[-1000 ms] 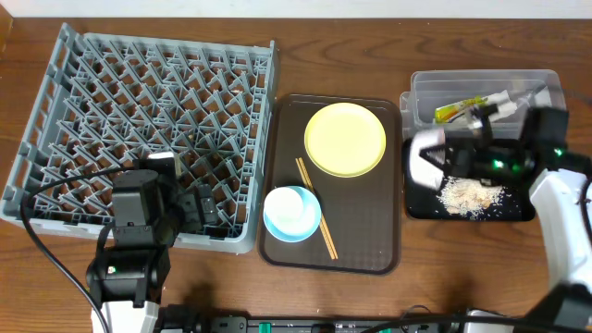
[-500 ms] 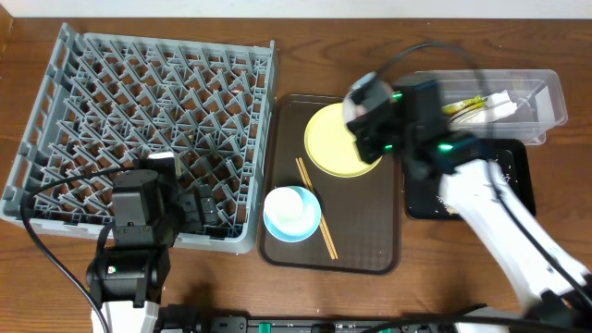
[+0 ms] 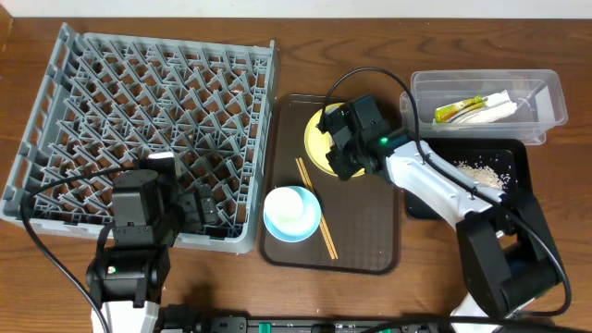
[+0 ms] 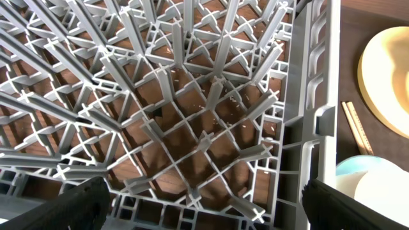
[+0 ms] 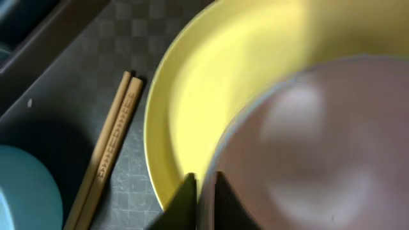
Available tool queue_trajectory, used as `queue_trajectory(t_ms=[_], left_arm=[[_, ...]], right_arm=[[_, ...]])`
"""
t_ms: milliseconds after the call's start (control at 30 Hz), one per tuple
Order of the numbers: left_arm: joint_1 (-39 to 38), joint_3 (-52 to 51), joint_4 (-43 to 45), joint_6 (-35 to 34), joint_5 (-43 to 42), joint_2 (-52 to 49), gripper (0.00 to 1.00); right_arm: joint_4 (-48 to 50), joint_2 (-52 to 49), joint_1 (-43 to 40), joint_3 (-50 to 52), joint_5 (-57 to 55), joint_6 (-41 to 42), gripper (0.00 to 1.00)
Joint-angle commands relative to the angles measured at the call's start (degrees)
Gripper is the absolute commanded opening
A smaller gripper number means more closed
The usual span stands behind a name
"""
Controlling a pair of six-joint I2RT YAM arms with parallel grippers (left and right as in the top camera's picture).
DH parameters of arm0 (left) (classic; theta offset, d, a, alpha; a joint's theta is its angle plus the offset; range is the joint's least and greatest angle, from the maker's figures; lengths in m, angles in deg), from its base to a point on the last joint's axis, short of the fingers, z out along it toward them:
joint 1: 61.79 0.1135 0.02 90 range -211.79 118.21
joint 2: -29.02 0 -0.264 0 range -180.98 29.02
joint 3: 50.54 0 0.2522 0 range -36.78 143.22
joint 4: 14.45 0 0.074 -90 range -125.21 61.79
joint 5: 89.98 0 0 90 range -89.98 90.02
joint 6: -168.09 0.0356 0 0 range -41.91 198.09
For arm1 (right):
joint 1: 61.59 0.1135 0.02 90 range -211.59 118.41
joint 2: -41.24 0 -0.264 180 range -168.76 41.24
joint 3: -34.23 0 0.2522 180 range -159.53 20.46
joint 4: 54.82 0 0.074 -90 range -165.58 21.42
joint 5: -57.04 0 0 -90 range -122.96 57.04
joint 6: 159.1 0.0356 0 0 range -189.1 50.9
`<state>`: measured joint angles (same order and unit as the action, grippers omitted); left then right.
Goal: Sort waste into correct bins and load items into the dishwasher
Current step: 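Carry the empty white bowl with the right gripper toward the left arm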
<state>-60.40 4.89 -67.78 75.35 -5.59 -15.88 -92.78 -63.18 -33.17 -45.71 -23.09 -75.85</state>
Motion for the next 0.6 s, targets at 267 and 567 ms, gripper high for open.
queue_trajectory(t_ms=[267,567], left_arm=[[-0.2,1.2,-0.1,0.3,0.1,0.0,0.99],[-0.2,1.2,-0.1,0.3,0.1,0.0,0.99]], right_arm=[[-4.8,12.0,1.6,-4.4,13.7,3.5,0.47],[-13.0,10.0,8.9,-4.2,15.3,5.5,0.45]])
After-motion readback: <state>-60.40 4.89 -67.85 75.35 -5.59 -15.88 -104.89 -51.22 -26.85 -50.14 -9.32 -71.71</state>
